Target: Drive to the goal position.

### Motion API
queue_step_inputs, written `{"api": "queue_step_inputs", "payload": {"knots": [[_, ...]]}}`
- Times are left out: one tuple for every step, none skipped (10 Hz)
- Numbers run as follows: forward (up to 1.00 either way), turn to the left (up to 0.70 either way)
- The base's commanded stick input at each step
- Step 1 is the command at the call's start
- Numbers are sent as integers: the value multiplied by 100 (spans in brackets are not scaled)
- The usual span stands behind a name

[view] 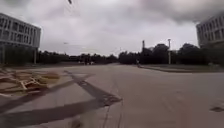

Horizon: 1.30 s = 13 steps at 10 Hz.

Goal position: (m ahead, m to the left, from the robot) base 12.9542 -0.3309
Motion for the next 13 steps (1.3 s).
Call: {"api": "queue_step_inputs", "payload": {"knots": [[100,-4],[100,-5],[100,-5],[100,-5],[100,-6],[100,-6],[100,-5],[100,-5],[100,-4],[100,-3],[100,-4],[100,-1],[100,-2]]}}
